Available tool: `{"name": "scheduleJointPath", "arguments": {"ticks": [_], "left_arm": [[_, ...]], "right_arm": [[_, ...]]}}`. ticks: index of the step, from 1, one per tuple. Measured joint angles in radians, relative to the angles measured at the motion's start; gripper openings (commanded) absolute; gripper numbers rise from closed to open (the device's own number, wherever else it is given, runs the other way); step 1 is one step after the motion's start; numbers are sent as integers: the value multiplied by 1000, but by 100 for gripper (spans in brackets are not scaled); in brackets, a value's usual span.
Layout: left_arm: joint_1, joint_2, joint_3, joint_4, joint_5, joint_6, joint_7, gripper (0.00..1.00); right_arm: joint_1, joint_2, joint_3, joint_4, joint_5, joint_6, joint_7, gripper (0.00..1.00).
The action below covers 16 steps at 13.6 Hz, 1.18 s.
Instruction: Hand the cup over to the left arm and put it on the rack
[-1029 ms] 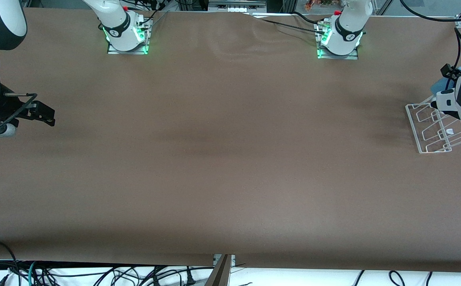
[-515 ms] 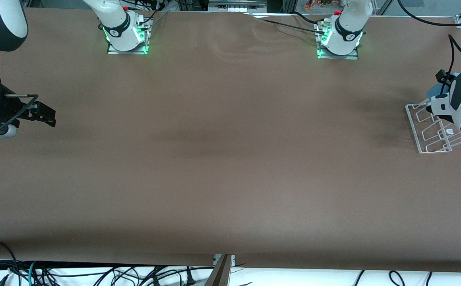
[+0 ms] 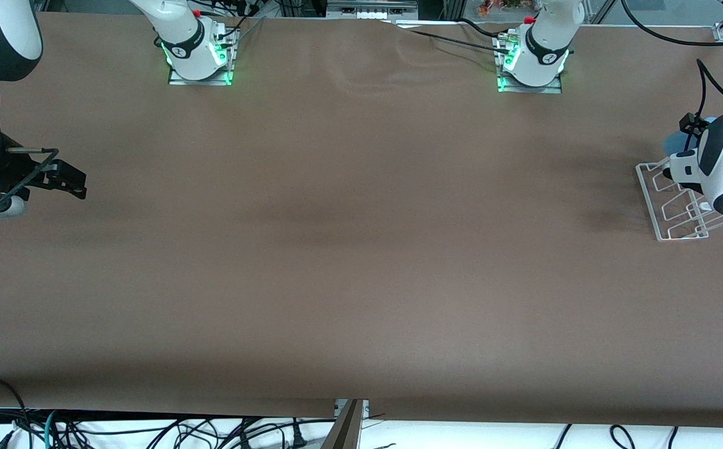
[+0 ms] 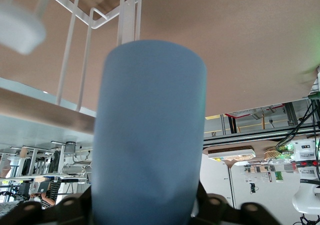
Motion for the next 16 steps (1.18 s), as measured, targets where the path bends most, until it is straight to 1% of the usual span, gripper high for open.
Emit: {"name": "scheduleJointPath", "arguments": {"ticks": [2,6,8,10,13,16], "left_arm": [[-1,-24,-4,20,-26,0,2,100],[-23,-114,-29,102,-133,3,24,100],[-53,-140,-41,157,-216,8,24,100],[-88,-165,-54,214,-329,10,7,100],[-155,-225,-69,259,-450,69,-104,100],[-231,-293,-86,267,-569,140,-306,100]], "right_arm": [[0,0,0,0,0,0,0,100],[0,0,0,0,0,0,0,100],[0,0,0,0,0,0,0,100],[0,0,0,0,0,0,0,100],[0,0,0,1,0,-1,0,100],[0,0,-1,1,0,-1,0,100]]}}
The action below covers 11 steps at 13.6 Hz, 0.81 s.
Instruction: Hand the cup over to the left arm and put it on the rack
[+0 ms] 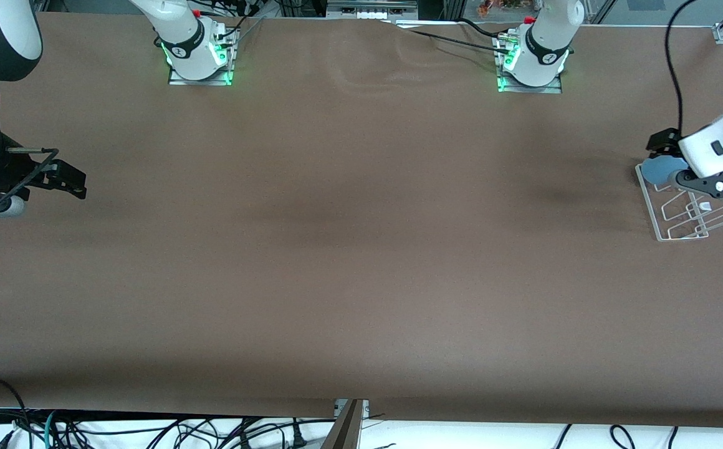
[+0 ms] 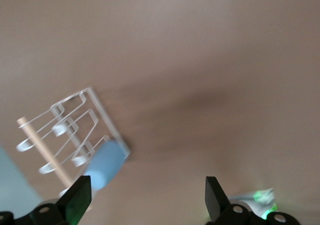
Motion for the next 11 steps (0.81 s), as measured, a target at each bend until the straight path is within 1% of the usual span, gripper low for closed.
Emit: {"name": "scheduleJointPath", "arguments": {"ticks": [2,5,8,11], "left_arm": [[-27,-39,-3,0,-75,49,-136,100],[-63,-85,-2,-6,-89,133,-270,100],[-70,-112,5,-34,-89,208,-324,100],[-72,-128,54,-47,-89,215,-326,100]], "right_arm": [[0,0,0,0,0,0,0,100],[0,0,0,0,0,0,0,100],[0,0,0,0,0,0,0,100],[0,0,0,0,0,0,0,100]]}}
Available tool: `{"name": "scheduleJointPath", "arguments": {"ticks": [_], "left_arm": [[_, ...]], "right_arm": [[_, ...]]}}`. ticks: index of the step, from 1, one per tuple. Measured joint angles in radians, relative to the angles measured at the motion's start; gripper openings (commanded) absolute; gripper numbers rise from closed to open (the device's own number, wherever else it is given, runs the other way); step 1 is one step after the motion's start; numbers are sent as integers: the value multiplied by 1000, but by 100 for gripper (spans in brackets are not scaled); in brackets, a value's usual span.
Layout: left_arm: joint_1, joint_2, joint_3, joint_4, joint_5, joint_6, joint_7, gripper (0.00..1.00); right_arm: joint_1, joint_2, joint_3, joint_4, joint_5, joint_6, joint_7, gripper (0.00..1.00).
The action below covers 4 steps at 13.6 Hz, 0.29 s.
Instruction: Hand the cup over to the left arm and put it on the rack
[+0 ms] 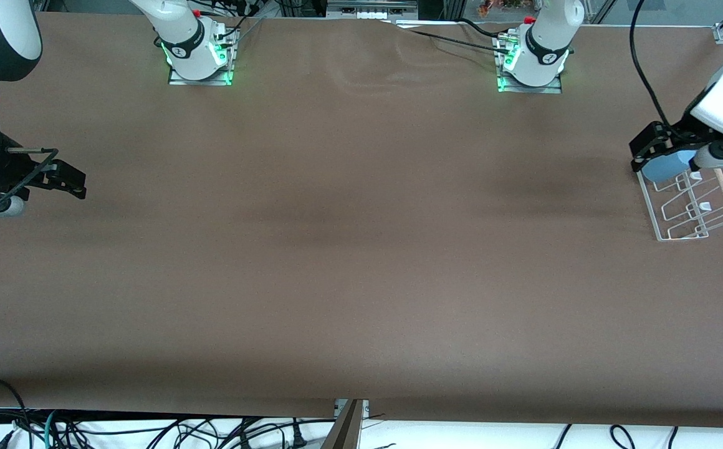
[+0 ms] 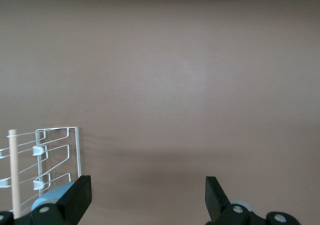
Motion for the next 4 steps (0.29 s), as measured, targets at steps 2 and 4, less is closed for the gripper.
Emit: {"name": "scheduleJointPath", "arguments": {"ticks": [2,4], "left_arm": [[-5,-2,19,-4,0,3,0,100],[-12,-2,20,-7,0,15,0,100]], "right_arm": [[0,0,0,0,0,0,0,100],[0,0,0,0,0,0,0,100]]}}
